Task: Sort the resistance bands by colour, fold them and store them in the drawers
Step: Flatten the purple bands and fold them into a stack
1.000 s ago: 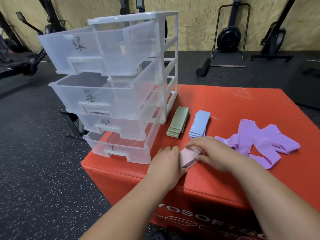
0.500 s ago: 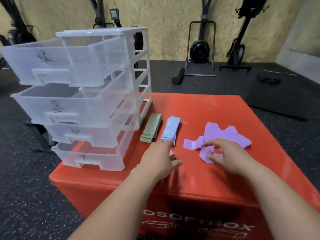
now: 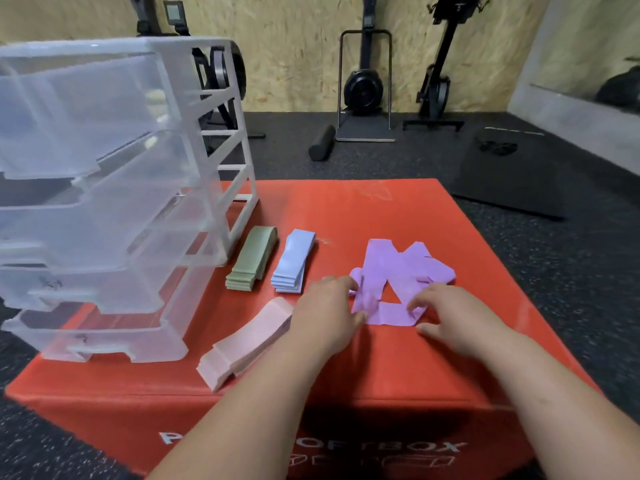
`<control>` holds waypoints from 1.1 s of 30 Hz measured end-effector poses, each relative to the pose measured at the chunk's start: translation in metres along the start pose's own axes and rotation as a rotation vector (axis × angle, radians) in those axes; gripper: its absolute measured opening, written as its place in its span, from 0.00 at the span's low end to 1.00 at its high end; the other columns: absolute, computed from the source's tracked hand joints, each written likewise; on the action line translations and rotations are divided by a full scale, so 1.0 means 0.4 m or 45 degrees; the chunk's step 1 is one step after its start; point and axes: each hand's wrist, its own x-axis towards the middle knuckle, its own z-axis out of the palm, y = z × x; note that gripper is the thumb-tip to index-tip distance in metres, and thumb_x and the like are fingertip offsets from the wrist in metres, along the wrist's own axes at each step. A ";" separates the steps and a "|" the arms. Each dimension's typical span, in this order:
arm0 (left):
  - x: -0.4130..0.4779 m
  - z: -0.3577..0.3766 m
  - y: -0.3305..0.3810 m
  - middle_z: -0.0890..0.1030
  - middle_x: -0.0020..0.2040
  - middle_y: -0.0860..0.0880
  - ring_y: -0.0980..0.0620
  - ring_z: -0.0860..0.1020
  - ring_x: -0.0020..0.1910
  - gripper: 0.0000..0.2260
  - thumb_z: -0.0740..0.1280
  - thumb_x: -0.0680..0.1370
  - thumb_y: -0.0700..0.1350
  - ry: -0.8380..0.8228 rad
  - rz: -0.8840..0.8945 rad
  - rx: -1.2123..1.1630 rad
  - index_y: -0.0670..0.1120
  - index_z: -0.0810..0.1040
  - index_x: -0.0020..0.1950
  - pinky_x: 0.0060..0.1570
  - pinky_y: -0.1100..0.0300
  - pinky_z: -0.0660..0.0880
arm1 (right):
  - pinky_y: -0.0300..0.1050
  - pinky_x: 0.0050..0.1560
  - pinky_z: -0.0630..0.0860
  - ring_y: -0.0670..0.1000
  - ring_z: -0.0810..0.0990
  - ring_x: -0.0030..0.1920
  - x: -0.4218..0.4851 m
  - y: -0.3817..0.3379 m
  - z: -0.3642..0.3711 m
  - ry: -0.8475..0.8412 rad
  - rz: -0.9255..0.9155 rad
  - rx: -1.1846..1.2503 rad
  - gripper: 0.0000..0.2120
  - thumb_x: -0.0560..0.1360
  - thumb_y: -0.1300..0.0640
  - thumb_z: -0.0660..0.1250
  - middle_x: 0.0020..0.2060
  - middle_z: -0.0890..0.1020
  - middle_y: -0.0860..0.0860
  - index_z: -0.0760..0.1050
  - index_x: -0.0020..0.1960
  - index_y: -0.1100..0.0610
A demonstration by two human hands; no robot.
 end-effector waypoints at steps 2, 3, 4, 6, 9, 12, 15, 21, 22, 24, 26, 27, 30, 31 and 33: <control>0.019 0.018 0.014 0.84 0.59 0.49 0.42 0.79 0.61 0.19 0.74 0.76 0.54 -0.032 0.027 0.014 0.52 0.79 0.66 0.57 0.47 0.78 | 0.49 0.58 0.78 0.45 0.76 0.69 0.010 0.017 0.000 0.023 0.001 -0.007 0.09 0.72 0.52 0.76 0.49 0.82 0.37 0.81 0.47 0.40; 0.027 0.028 0.020 0.84 0.59 0.49 0.42 0.79 0.61 0.20 0.73 0.76 0.54 -0.041 0.034 0.025 0.52 0.79 0.67 0.57 0.47 0.78 | 0.50 0.56 0.79 0.44 0.77 0.68 0.013 0.024 -0.001 0.050 -0.008 -0.015 0.08 0.72 0.51 0.76 0.46 0.82 0.37 0.79 0.45 0.39; 0.036 0.037 0.025 0.84 0.60 0.49 0.42 0.79 0.62 0.21 0.73 0.76 0.54 -0.051 0.040 0.035 0.53 0.78 0.69 0.58 0.47 0.78 | 0.49 0.53 0.79 0.44 0.79 0.65 0.016 0.028 -0.004 0.078 -0.013 -0.030 0.07 0.73 0.50 0.75 0.46 0.82 0.37 0.79 0.44 0.39; 0.053 0.055 0.031 0.82 0.63 0.51 0.43 0.79 0.63 0.23 0.74 0.76 0.55 -0.106 0.046 0.040 0.55 0.77 0.71 0.59 0.47 0.77 | 0.48 0.49 0.78 0.48 0.82 0.57 0.021 0.036 -0.010 0.118 -0.003 -0.054 0.04 0.75 0.48 0.73 0.46 0.84 0.39 0.79 0.47 0.40; 0.065 0.075 0.040 0.79 0.63 0.51 0.46 0.79 0.62 0.28 0.76 0.73 0.61 -0.206 0.136 0.016 0.56 0.76 0.71 0.59 0.47 0.78 | 0.49 0.47 0.79 0.49 0.83 0.47 0.027 0.052 -0.021 0.211 0.035 0.067 0.04 0.76 0.49 0.73 0.43 0.85 0.40 0.79 0.46 0.41; 0.072 0.093 0.053 0.80 0.54 0.52 0.46 0.76 0.59 0.23 0.75 0.73 0.63 -0.231 0.202 -0.012 0.56 0.79 0.64 0.54 0.48 0.78 | 0.43 0.48 0.78 0.42 0.82 0.42 0.026 0.060 -0.057 0.368 0.021 0.359 0.05 0.77 0.54 0.74 0.39 0.84 0.40 0.80 0.48 0.44; 0.085 0.109 0.067 0.82 0.47 0.52 0.44 0.75 0.55 0.06 0.71 0.79 0.53 -0.164 0.212 -0.080 0.53 0.81 0.51 0.53 0.46 0.77 | 0.30 0.46 0.73 0.42 0.82 0.42 0.011 0.051 -0.106 0.528 0.032 0.602 0.08 0.79 0.59 0.71 0.40 0.84 0.43 0.80 0.54 0.47; 0.096 0.068 0.102 0.80 0.46 0.52 0.51 0.78 0.45 0.06 0.68 0.83 0.47 -0.010 0.075 -0.502 0.50 0.84 0.49 0.46 0.56 0.70 | 0.43 0.45 0.79 0.43 0.80 0.32 -0.025 0.051 -0.129 0.645 0.157 0.903 0.10 0.81 0.63 0.67 0.40 0.80 0.47 0.77 0.58 0.51; 0.094 0.056 0.107 0.83 0.44 0.52 0.53 0.79 0.42 0.06 0.68 0.83 0.45 -0.022 0.049 -0.644 0.50 0.85 0.50 0.44 0.56 0.73 | 0.46 0.45 0.81 0.46 0.82 0.32 -0.029 0.051 -0.136 0.647 0.172 1.014 0.10 0.81 0.64 0.67 0.41 0.81 0.50 0.77 0.59 0.52; 0.084 0.029 0.114 0.85 0.43 0.48 0.55 0.80 0.42 0.07 0.68 0.83 0.41 -0.027 0.010 -0.856 0.50 0.86 0.53 0.45 0.60 0.75 | 0.52 0.44 0.84 0.51 0.84 0.35 -0.037 0.053 -0.150 0.646 0.203 1.215 0.11 0.82 0.65 0.66 0.45 0.82 0.58 0.76 0.61 0.54; 0.071 0.005 0.121 0.83 0.41 0.43 0.56 0.78 0.40 0.09 0.67 0.83 0.38 -0.063 -0.010 -0.974 0.48 0.86 0.55 0.43 0.65 0.73 | 0.53 0.42 0.84 0.52 0.84 0.35 -0.048 0.056 -0.161 0.637 0.232 1.310 0.13 0.82 0.66 0.66 0.47 0.83 0.60 0.75 0.64 0.55; 0.065 -0.002 0.124 0.82 0.39 0.44 0.58 0.77 0.39 0.09 0.67 0.84 0.38 -0.087 -0.012 -0.992 0.48 0.86 0.56 0.41 0.68 0.72 | 0.54 0.41 0.83 0.51 0.84 0.35 -0.054 0.056 -0.166 0.632 0.239 1.317 0.14 0.82 0.66 0.66 0.46 0.83 0.59 0.74 0.65 0.55; 0.054 -0.004 0.125 0.83 0.42 0.47 0.58 0.77 0.40 0.07 0.69 0.84 0.42 -0.082 0.002 -0.956 0.50 0.86 0.56 0.43 0.67 0.72 | 0.51 0.42 0.80 0.46 0.81 0.34 -0.071 0.051 -0.175 0.619 0.189 1.247 0.13 0.81 0.67 0.67 0.40 0.82 0.53 0.77 0.63 0.55; 0.052 0.002 0.123 0.84 0.45 0.49 0.58 0.79 0.42 0.05 0.71 0.83 0.44 -0.071 0.012 -0.903 0.52 0.85 0.56 0.45 0.67 0.74 | 0.49 0.44 0.80 0.46 0.81 0.36 -0.075 0.048 -0.177 0.612 0.152 1.209 0.13 0.80 0.67 0.67 0.39 0.82 0.52 0.78 0.61 0.54; 0.047 0.014 0.118 0.84 0.54 0.59 0.62 0.80 0.50 0.08 0.74 0.81 0.49 -0.075 0.071 -0.737 0.56 0.83 0.60 0.53 0.64 0.77 | 0.50 0.48 0.81 0.49 0.82 0.40 -0.082 0.034 -0.182 0.576 0.080 1.195 0.13 0.80 0.68 0.67 0.40 0.82 0.55 0.79 0.58 0.53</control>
